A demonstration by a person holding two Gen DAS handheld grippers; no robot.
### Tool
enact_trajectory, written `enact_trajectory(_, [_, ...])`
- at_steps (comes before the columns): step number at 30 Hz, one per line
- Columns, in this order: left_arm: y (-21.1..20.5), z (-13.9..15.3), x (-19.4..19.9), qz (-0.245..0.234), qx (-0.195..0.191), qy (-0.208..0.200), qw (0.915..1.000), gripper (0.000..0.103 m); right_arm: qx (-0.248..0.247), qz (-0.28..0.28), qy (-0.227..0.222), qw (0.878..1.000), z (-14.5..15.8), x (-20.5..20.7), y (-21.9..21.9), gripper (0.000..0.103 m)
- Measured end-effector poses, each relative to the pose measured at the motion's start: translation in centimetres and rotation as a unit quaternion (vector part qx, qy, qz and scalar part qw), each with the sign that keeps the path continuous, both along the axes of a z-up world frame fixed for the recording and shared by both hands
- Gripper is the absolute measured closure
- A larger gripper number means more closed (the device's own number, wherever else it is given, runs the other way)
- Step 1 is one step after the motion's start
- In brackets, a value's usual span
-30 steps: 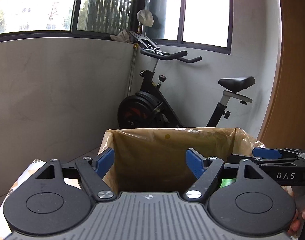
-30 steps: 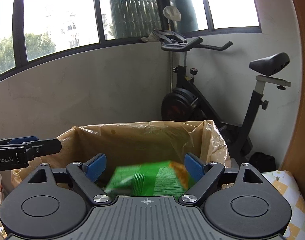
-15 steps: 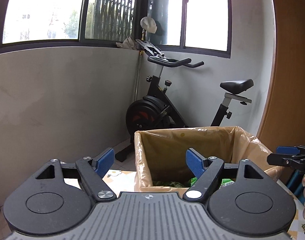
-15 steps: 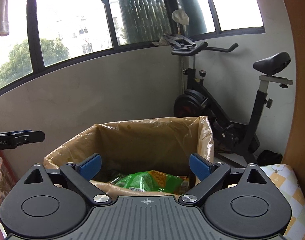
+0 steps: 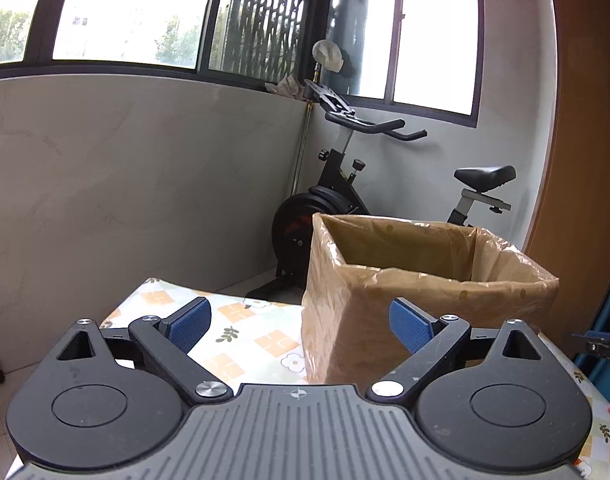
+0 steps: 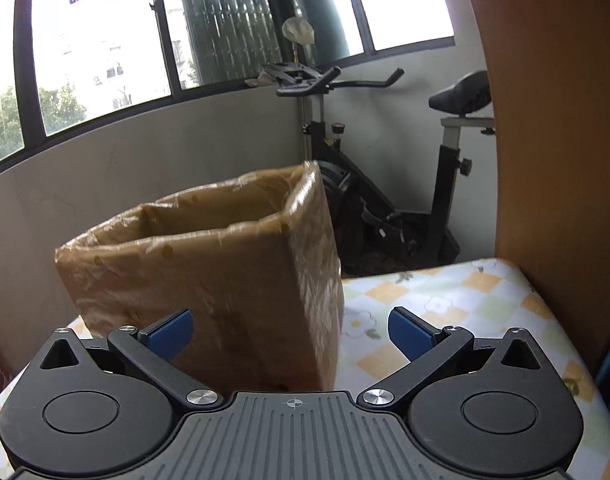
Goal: Organize snacks
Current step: 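Grasp the orange chip bag with the right tool while the left tool moves to a red jerky packet, then grasp the red jerky packet with the left tool while the right tool holds the orange bag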
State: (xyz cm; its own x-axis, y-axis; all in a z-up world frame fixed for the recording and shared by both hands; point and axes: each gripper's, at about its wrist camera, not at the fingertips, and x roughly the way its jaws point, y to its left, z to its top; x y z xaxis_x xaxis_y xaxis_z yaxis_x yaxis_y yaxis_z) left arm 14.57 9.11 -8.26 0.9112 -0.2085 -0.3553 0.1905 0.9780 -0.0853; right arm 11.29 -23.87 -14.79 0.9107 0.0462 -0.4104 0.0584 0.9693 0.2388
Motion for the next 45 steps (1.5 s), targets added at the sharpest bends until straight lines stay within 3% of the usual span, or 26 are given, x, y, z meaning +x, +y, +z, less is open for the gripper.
enact_trajectory(6, [0.1,-3.2,-0.4,-0.010,-0.010,0.042,0.9990,0.006,-0.027,0.008,0.054,0.998,-5.1,-1.7,1.7,0.000])
enact_trajectory(12, [-0.6,-5.9,-0.7,-0.036,-0.001,0.073,0.9967,0.008,0.002,-0.013,0.092,0.996,-8.4,-1.8,2.1,0.003])
enact_trajectory(15, [-1.1,-6.9,-0.9,-0.040,0.010,0.079,0.9961,0.008,0.012,-0.012,0.112,0.994,-9.4,-1.3,2.3,0.009])
enact_trajectory(17, [-1.2,-7.6,-1.0,-0.042,0.013,0.085,0.9954,0.010,0.017,-0.005,0.118,0.993,-9.9,-1.0,2.5,0.025])
enact_trajectory(29, [-2.3,-11.9,-0.6,-0.049,0.021,0.133,0.9896,0.020,0.029,0.030,0.068,0.997,-11.2,-0.6,3.8,0.037])
enact_trajectory(45, [-5.2,-16.7,2.3,-0.076,0.078,0.176,0.9783,0.020,0.079,0.024,0.048,0.995,-12.3,-1.5,2.4,0.039])
